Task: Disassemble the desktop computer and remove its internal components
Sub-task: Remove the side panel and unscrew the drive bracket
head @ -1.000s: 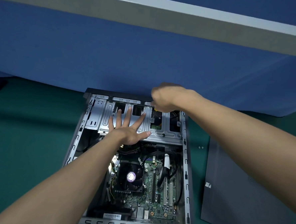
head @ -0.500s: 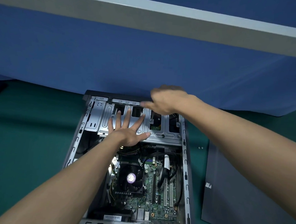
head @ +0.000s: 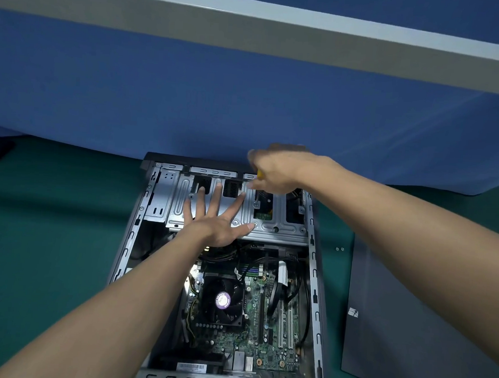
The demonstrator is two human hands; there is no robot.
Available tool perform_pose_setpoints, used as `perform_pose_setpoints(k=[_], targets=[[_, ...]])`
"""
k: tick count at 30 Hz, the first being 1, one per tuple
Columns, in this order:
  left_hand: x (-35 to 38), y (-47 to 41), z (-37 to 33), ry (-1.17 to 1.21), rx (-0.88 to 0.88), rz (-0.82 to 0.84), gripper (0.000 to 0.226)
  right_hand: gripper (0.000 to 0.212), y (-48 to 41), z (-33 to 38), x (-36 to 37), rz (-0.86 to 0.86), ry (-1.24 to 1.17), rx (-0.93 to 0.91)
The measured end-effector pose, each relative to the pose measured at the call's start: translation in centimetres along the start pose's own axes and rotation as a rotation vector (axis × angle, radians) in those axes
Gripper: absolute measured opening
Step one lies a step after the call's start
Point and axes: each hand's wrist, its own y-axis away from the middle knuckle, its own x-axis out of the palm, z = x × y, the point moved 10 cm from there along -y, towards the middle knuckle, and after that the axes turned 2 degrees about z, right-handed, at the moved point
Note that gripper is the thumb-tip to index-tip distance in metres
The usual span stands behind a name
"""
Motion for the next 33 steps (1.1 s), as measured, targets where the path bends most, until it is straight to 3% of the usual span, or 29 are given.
perform_pose_setpoints(k=[1, 3, 8, 15, 16, 18, 20, 27, 30, 32, 33], targets=[[0.0, 0.0, 0.0, -0.002, 0.000, 0.000, 0.080, 0.037, 0.1, -0.4, 0.0, -0.014, 0.032, 0.062], [0.0, 0.1, 0.0, 0.000, 0.001, 0.002, 0.080, 0.043, -0.1, -0.9, 0.0, -0.027, 0.055, 0.127], [0.0, 0.1, -0.1, 0.008, 0.004, 0.000, 0.080, 0.032, 0.1, -0.7, -0.1, -0.028, 0.035, 0.100], [0.0, 0.1, -0.1, 0.020, 0.001, -0.004, 0.080, 0.005, 0.5, 0.3, -0.2, 0.003, -0.069, -0.079], [0.0, 0.1, -0.1, 0.017, 0.000, -0.003, 0.080, 0.011, 0.5, 0.2, -0.1, -0.013, -0.060, -0.053], [0.1, 0.1, -0.1, 0.017, 0.001, 0.000, 0.079, 0.045, 0.4, -0.6, -0.1, -0.045, 0.037, 0.049], [0.1, 0.1, -0.2, 0.027, 0.006, 0.000, 0.079, 0.053, 0.3, -1.2, -0.3, -0.055, 0.090, 0.125], [0.1, 0.1, 0.0, 0.015, 0.005, -0.005, 0.079, 0.013, 0.4, -0.1, -0.6, -0.016, 0.065, 0.011], [0.1, -0.1, 0.0, 0.013, 0.002, -0.006, 0.079, 0.022, 0.5, 0.5, 0.2, 0.072, -0.042, -0.053], [0.1, -0.2, 0.0, 0.009, 0.005, -0.007, 0.080, 0.003, 0.4, 0.2, 0.8, 0.089, -0.006, -0.022], [0.2, -0.2, 0.0, 0.008, 0.006, -0.004, 0.080, 0.024, 0.2, -0.4, 1.0, 0.089, 0.041, 0.030]])
